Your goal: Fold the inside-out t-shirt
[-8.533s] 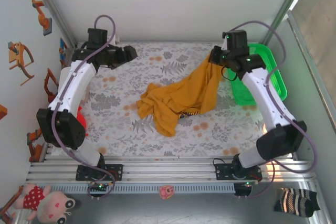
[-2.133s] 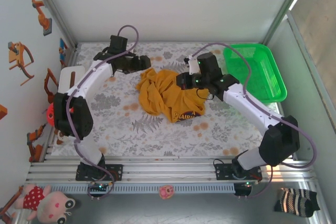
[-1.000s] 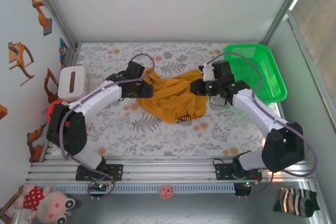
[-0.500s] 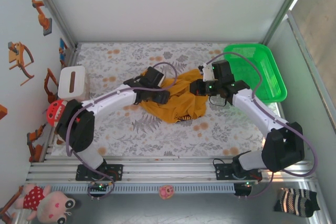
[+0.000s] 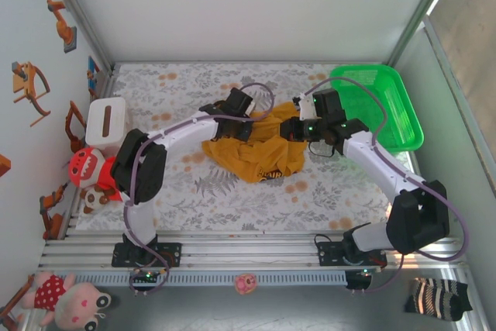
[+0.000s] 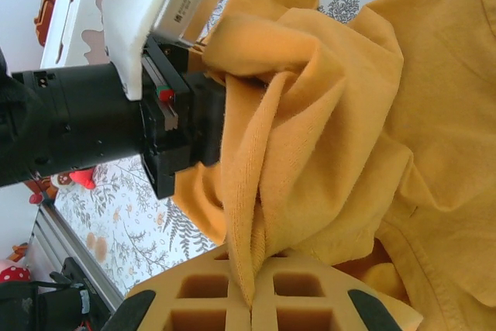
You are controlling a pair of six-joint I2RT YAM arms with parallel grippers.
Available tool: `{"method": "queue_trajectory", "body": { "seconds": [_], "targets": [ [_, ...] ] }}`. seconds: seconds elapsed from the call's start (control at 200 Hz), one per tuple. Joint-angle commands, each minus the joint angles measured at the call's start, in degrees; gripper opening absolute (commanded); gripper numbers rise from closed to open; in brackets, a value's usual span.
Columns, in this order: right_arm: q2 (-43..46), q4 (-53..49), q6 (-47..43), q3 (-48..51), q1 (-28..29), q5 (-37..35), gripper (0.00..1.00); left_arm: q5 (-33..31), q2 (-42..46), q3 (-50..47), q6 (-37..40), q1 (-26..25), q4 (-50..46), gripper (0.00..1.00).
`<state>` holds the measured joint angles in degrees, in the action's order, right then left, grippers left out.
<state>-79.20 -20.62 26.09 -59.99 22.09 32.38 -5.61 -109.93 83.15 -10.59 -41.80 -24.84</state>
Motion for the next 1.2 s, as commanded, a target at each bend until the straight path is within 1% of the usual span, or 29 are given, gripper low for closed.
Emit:
{"method": "queue_trajectory", "body": {
  "seconds": [0.0,0.1,0.21,0.31,0.371,0.421,0.456,0.506,0.576,0.716,0.836,0.911,1.001,1.197],
  "targets": [
    [-0.9,1.1,0.5,-1.4,-0.1,0.3,0.0,5.8,4.7,0.8,-0.1,2.3,-0.4,0.0],
    [-3.3,1.9,0.4,-2.0,-0.1,-1.8,0.0,11.6,11.0,-1.6,-2.7,4.7,0.3,0.0],
    [-9.3,2.7,1.0,-4.0,-0.1,-5.7,0.0,18.2,18.2,-4.5,-5.3,6.4,1.1,0.0],
    [-16.5,3.7,2.7,-7.6,-0.1,-9.3,0.0,21.9,22.5,-6.0,-6.9,6.7,1.2,0.0],
    [-19.7,3.8,3.5,-10.1,-0.1,-10.8,0.0,22.9,23.7,-6.4,-7.7,6.7,0.9,0.0],
    [-20.8,3.6,4.1,-11.8,0.0,-11.3,0.19,23.5,24.4,-7.0,-8.4,6.7,0.9,0.0],
    [-20.3,3.7,4.8,-11.9,0.0,-11.7,0.29,23.5,24.7,-7.4,-8.8,6.7,1.1,0.0],
    [-18.3,3.5,5.6,-11.3,0.3,-13.1,0.37,23.4,24.8,-8.0,-9.1,6.7,1.1,0.0],
    [-13.7,2.1,5.7,-9.1,1.3,-15.9,0.42,23.5,24.7,-8.7,-9.6,6.8,1.4,0.0],
    [-4.5,-1.8,5.2,-4.0,5.9,-21.1,0.46,24.3,23.8,-8.7,-9.9,7.0,1.9,0.0],
    [-2.2,-2.3,5.8,-2.3,11.4,-22.7,0.46,24.8,23.8,-8.4,-9.9,7.3,1.8,0.0],
    [-3.9,-0.6,6.4,-3.1,14.7,-23.1,0.46,25.0,23.8,-8.1,-9.8,7.5,1.7,0.0],
    [-7.6,1.4,7.4,-5.6,17.1,-23.2,0.46,25.2,23.9,-7.6,-9.8,7.6,1.4,0.0],
    [-15.1,5.1,8.2,-11.2,18.3,-25.5,0.48,25.6,24.2,-7.9,-10.1,7.5,1.1,0.0]
  ]
}}
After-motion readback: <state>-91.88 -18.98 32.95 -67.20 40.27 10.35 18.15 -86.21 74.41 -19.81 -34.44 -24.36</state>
